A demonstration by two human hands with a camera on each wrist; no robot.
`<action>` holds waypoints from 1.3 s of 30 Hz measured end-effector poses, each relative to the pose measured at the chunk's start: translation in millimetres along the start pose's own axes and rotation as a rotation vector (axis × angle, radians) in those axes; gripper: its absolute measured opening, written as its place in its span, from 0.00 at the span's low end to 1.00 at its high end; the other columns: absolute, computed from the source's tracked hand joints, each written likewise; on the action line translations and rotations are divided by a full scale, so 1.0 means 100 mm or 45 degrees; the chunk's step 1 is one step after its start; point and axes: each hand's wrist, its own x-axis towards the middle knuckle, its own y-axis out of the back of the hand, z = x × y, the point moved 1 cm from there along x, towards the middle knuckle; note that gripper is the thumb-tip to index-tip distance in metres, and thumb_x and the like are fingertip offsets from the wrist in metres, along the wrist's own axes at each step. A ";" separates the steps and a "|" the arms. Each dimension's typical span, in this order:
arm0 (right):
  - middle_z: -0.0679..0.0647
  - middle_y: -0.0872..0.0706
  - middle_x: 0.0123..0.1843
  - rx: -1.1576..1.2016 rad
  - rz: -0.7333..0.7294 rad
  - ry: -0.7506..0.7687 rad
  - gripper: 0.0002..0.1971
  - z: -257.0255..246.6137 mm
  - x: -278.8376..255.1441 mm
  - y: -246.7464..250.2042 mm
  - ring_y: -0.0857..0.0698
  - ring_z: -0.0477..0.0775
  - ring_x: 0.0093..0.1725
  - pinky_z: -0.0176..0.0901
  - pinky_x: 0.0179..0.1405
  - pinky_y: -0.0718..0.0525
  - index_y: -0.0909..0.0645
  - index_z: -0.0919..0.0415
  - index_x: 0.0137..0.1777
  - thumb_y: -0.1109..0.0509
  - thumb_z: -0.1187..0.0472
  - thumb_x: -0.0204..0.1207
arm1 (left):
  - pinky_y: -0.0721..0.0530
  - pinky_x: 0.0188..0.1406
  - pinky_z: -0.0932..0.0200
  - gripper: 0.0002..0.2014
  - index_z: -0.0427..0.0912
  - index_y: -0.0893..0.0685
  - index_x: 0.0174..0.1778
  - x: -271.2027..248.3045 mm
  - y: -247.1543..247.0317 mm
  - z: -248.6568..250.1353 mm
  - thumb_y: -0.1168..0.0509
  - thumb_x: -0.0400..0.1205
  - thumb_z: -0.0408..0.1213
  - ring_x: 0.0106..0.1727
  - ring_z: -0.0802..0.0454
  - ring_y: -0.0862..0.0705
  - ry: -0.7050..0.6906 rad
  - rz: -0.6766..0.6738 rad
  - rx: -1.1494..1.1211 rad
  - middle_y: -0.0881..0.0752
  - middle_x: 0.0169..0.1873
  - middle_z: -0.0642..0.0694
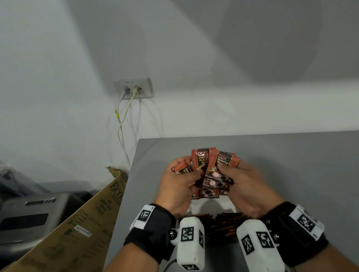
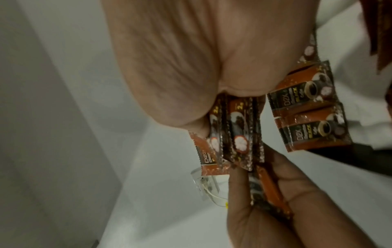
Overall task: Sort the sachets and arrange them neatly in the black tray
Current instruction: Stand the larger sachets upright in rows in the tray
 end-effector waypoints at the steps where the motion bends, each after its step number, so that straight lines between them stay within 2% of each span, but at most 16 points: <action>1: 0.70 0.10 0.58 -0.030 0.006 -0.001 0.13 -0.01 0.01 0.01 0.12 0.71 0.58 0.62 0.55 0.12 0.18 0.68 0.66 0.38 0.71 0.85 | 0.10 0.40 0.48 0.22 0.24 0.23 0.67 -0.01 0.00 0.01 0.34 0.76 0.12 0.46 0.38 0.10 0.013 -0.015 0.021 0.12 0.51 0.29; 6: 0.71 0.11 0.60 -0.018 0.064 -0.035 0.14 -0.03 0.04 0.06 0.15 0.76 0.64 0.75 0.66 0.18 0.19 0.67 0.68 0.37 0.69 0.85 | 0.15 0.35 0.54 0.13 0.33 0.15 0.61 0.00 0.04 0.03 0.39 0.83 0.25 0.44 0.42 0.13 0.104 0.001 0.036 0.11 0.49 0.35; 9: 0.74 0.12 0.62 0.098 0.107 -0.051 0.15 -0.05 0.05 0.15 0.14 0.76 0.64 0.76 0.65 0.18 0.19 0.71 0.69 0.37 0.68 0.85 | 0.15 0.34 0.61 0.08 0.37 0.16 0.56 0.03 0.10 0.03 0.39 0.86 0.27 0.43 0.49 0.12 -0.008 0.109 0.031 0.09 0.49 0.36; 12: 0.74 0.12 0.62 0.093 0.079 -0.041 0.15 -0.03 0.02 0.16 0.13 0.75 0.63 0.74 0.65 0.18 0.18 0.72 0.68 0.38 0.68 0.86 | 0.12 0.48 0.46 0.06 0.34 0.18 0.51 0.07 0.11 0.01 0.33 0.82 0.22 0.45 0.42 0.11 -0.119 0.159 0.081 0.12 0.47 0.33; 15: 0.72 0.11 0.60 0.036 0.013 -0.008 0.13 0.00 -0.02 0.09 0.13 0.74 0.63 0.71 0.67 0.18 0.16 0.71 0.65 0.36 0.69 0.85 | 0.15 0.44 0.46 0.05 0.34 0.19 0.46 0.09 0.03 -0.05 0.30 0.80 0.22 0.40 0.43 0.15 -0.109 0.171 0.117 0.16 0.42 0.32; 17: 0.71 0.11 0.60 -0.006 -0.034 0.024 0.13 0.01 -0.04 0.06 0.12 0.71 0.62 0.65 0.63 0.14 0.16 0.70 0.65 0.35 0.69 0.83 | 0.13 0.44 0.44 0.05 0.30 0.19 0.53 0.05 -0.05 -0.06 0.33 0.83 0.25 0.43 0.40 0.14 -0.013 0.082 0.005 0.15 0.47 0.28; 19: 0.68 0.09 0.58 -0.062 -0.052 0.060 0.13 0.02 -0.06 0.03 0.10 0.66 0.58 0.55 0.54 0.10 0.16 0.68 0.65 0.34 0.69 0.83 | 0.15 0.59 0.39 0.17 0.22 0.21 0.65 -0.01 -0.11 -0.04 0.39 0.86 0.33 0.56 0.33 0.14 0.154 -0.074 -0.147 0.16 0.60 0.22; 21: 0.61 0.07 0.54 -0.233 -0.044 0.140 0.11 0.03 -0.09 0.02 0.08 0.61 0.57 0.45 0.50 0.11 0.13 0.64 0.62 0.32 0.69 0.83 | 0.22 0.70 0.38 0.25 0.23 0.23 0.72 -0.06 -0.15 0.01 0.45 0.87 0.40 0.65 0.32 0.17 0.266 -0.186 -0.227 0.18 0.66 0.24; 24: 0.49 0.05 0.51 -0.536 -0.078 0.249 0.10 0.00 -0.16 0.00 0.07 0.50 0.53 0.34 0.47 0.13 0.11 0.55 0.59 0.28 0.67 0.81 | 0.20 0.68 0.43 0.27 0.24 0.24 0.74 -0.09 -0.17 -0.01 0.37 0.84 0.40 0.64 0.34 0.18 0.319 -0.276 -0.171 0.19 0.66 0.25; 26: 0.45 0.06 0.52 -0.684 -0.177 0.259 0.11 -0.05 -0.19 -0.01 0.08 0.44 0.53 0.33 0.51 0.13 0.11 0.51 0.60 0.28 0.64 0.82 | 0.17 0.65 0.45 0.27 0.24 0.23 0.72 -0.13 -0.16 -0.05 0.32 0.80 0.37 0.61 0.35 0.15 0.357 -0.285 -0.138 0.18 0.64 0.26; 29: 0.44 0.09 0.55 -0.995 -0.227 0.274 0.08 -0.09 -0.17 0.00 0.11 0.47 0.57 0.40 0.58 0.13 0.12 0.48 0.58 0.29 0.53 0.83 | 0.15 0.61 0.46 0.19 0.28 0.16 0.64 -0.15 -0.12 -0.09 0.31 0.79 0.35 0.56 0.38 0.12 0.425 -0.300 -0.170 0.13 0.57 0.31; 31: 0.42 0.22 0.60 -1.395 -0.170 0.340 0.16 -0.05 -0.10 0.07 0.22 0.50 0.65 0.48 0.66 0.19 0.13 0.45 0.55 0.33 0.38 0.77 | 0.13 0.58 0.46 0.15 0.30 0.14 0.62 -0.17 -0.11 -0.09 0.33 0.81 0.34 0.53 0.39 0.11 0.436 -0.308 -0.211 0.12 0.55 0.32; 32: 0.41 0.27 0.63 -1.524 -0.164 0.343 0.20 -0.03 -0.09 0.08 0.29 0.50 0.69 0.51 0.72 0.23 0.14 0.41 0.58 0.35 0.33 0.74 | 0.13 0.55 0.47 0.15 0.31 0.14 0.61 -0.18 -0.11 -0.09 0.35 0.82 0.34 0.52 0.39 0.11 0.430 -0.297 -0.216 0.12 0.54 0.32; 34: 0.41 0.35 0.72 -1.608 -0.163 0.375 0.31 -0.01 -0.11 0.08 0.37 0.49 0.76 0.56 0.80 0.31 0.24 0.35 0.74 0.36 0.29 0.71 | 0.10 0.47 0.48 0.17 0.29 0.16 0.64 -0.17 -0.09 -0.10 0.36 0.81 0.33 0.48 0.40 0.11 0.413 -0.249 -0.203 0.14 0.55 0.30; 36: 0.38 0.41 0.80 -1.496 -0.156 0.441 0.46 -0.06 -0.15 0.07 0.42 0.45 0.81 0.53 0.84 0.36 0.39 0.40 0.85 0.30 0.28 0.68 | 0.11 0.44 0.48 0.21 0.24 0.19 0.68 -0.17 -0.06 -0.11 0.35 0.81 0.33 0.49 0.38 0.11 0.392 -0.217 -0.167 0.15 0.58 0.27; 39: 0.31 0.56 0.87 -1.497 -0.339 0.472 0.67 -0.23 -0.22 0.01 0.55 0.36 0.86 0.42 0.84 0.49 0.56 0.38 0.88 0.16 0.32 0.55 | 0.10 0.46 0.47 0.16 0.24 0.15 0.62 -0.15 -0.04 -0.08 0.33 0.81 0.31 0.49 0.35 0.11 0.345 -0.215 -0.098 0.13 0.54 0.26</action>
